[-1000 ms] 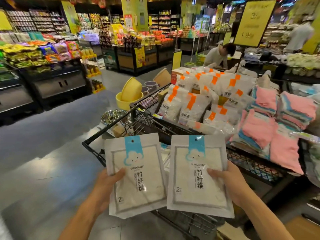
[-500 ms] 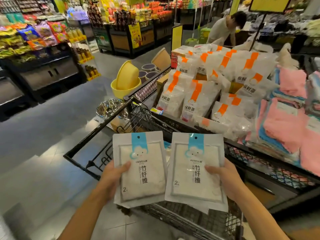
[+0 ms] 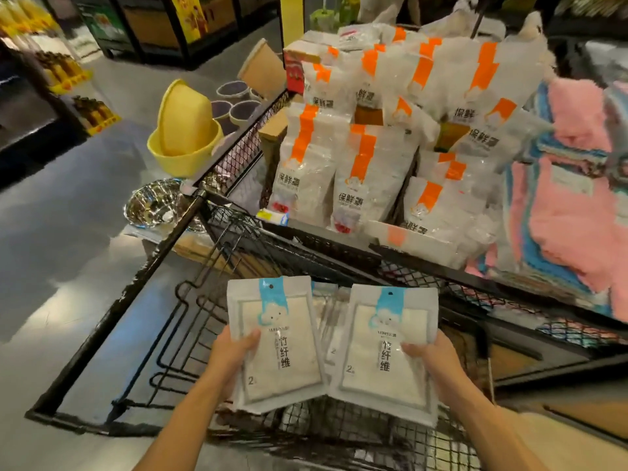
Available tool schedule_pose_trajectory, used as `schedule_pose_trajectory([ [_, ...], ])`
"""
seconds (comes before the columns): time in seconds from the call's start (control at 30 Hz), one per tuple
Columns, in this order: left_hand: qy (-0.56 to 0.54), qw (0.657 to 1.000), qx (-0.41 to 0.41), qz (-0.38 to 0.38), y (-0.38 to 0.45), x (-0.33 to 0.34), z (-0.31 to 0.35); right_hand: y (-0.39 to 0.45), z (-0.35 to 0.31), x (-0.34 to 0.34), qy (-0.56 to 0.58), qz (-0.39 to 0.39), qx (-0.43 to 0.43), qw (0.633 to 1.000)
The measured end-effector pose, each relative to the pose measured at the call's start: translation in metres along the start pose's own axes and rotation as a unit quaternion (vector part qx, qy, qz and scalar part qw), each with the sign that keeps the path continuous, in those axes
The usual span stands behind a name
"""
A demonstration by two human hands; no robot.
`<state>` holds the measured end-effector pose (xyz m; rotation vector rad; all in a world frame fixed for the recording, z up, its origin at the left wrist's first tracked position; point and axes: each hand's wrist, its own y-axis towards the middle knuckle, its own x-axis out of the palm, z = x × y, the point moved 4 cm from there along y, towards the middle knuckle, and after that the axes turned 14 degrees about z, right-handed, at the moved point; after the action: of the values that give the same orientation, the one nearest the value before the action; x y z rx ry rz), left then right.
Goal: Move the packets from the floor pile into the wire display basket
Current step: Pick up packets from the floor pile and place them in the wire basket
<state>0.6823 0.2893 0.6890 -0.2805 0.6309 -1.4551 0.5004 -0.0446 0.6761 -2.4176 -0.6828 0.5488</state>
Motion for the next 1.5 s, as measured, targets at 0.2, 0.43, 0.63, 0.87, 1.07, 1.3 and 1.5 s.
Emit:
schedule_pose_trajectory([
  [0.2,0.068,0.996,-0.033,-0.052,0.085,0.029,-0.013,0.023,0.023,0.043,-0.070,0.065,0.043,0.995],
  [0.43,0.145,0.984,-0.030,-0.099,0.160,0.074,-0.023,0.041,0.023,0.093,-0.121,0.091,0.052,0.987],
  [0.63,0.208,0.970,0.030,-0.122,0.192,0.095,-0.040,0.069,0.037,0.103,-0.172,0.118,0.063,0.976],
  [0.87,0.343,0.919,0.180,-0.073,0.194,0.109,-0.053,0.087,0.053,0.106,-0.298,0.179,0.030,0.937],
  [1.07,0.518,0.804,0.277,-0.095,0.191,0.118,-0.065,0.082,0.048,0.113,-0.498,0.211,-0.090,0.836],
  [1.3,0.535,0.752,0.378,-0.072,0.177,0.115,-0.056,0.074,0.032,0.112,-0.590,0.173,-0.226,0.755],
  [1.5,0.542,0.732,0.410,-0.045,0.134,0.103,-0.017,0.059,-0.003,0.093,-0.583,0.137,-0.266,0.756],
])
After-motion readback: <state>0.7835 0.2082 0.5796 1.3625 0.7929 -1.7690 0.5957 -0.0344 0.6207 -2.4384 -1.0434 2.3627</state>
